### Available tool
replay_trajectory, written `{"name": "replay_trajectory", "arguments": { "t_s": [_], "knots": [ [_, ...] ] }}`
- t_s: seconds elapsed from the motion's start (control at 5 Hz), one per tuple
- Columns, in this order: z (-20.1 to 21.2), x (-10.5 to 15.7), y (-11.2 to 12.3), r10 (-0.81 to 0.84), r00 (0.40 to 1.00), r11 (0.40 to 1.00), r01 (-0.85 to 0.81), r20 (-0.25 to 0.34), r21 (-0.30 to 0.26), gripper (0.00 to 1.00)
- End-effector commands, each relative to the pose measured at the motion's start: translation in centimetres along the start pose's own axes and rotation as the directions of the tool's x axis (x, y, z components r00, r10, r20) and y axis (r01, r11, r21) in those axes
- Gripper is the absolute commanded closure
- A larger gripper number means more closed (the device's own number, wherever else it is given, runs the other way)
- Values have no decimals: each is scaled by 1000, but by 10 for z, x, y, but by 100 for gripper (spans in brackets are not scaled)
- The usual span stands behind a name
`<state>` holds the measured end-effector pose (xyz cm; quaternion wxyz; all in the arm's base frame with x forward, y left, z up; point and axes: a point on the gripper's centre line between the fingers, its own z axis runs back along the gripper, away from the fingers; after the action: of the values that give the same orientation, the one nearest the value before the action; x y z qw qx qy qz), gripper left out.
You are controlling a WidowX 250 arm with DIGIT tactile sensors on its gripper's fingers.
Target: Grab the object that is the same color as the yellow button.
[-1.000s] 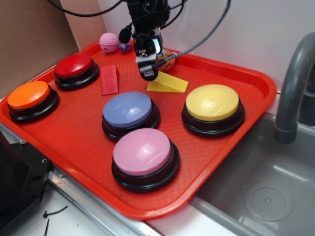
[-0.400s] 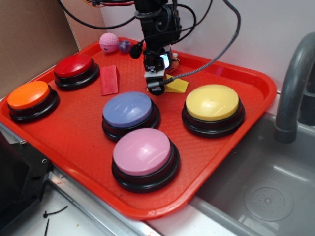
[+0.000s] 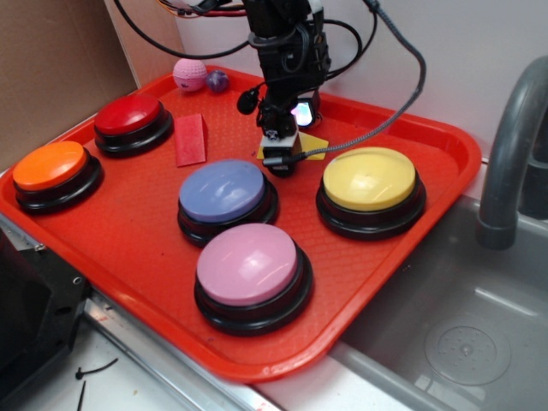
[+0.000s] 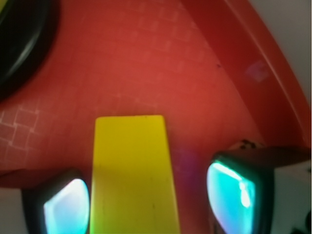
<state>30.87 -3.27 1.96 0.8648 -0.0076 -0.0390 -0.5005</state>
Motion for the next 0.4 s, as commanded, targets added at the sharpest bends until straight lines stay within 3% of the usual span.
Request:
{"name": "replay_trajectory", "arguments": {
  "t_s": [0.0,0.2],
  "knots": [
    [-7,-21,-8,36,999,998,-37,-24,-53,18],
    [-6,-23,-9,36,999,997,-37,-26,-66,100]
  ]
}}
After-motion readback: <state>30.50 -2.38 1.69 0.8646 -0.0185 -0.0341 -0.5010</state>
